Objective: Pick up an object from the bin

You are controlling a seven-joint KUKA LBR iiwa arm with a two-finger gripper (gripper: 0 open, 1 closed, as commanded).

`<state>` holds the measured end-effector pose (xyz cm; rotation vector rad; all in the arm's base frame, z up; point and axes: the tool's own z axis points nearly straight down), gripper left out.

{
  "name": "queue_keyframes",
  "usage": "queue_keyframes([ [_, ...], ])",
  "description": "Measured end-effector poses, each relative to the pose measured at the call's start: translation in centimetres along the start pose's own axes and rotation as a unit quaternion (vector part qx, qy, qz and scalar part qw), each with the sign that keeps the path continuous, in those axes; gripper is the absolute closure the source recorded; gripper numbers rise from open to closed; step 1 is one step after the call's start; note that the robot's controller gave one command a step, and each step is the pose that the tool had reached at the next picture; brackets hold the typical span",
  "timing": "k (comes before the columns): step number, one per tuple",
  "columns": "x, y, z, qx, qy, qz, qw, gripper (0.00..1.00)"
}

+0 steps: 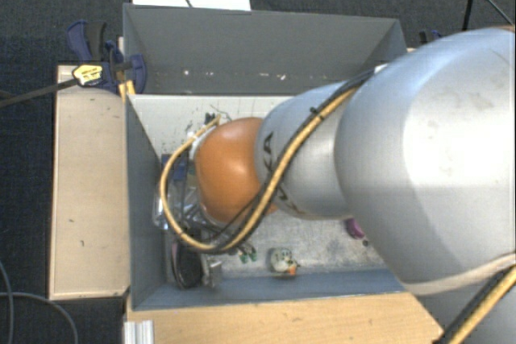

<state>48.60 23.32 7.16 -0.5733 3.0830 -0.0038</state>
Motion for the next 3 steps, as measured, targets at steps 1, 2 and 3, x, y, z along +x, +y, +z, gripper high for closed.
queue_keyframes([
  [1,0.1,0.1,0.1,-0.001,0.0013,0.000,1.0000,1.00],
  [2,-1.4,-0.7,-9.0,-0.002,-0.0024,-0.005,1.0000,1.00],
  [3,-1.8,-1.1,-17.7,-0.002,-0.0029,0.002,1.0000,1.00],
])
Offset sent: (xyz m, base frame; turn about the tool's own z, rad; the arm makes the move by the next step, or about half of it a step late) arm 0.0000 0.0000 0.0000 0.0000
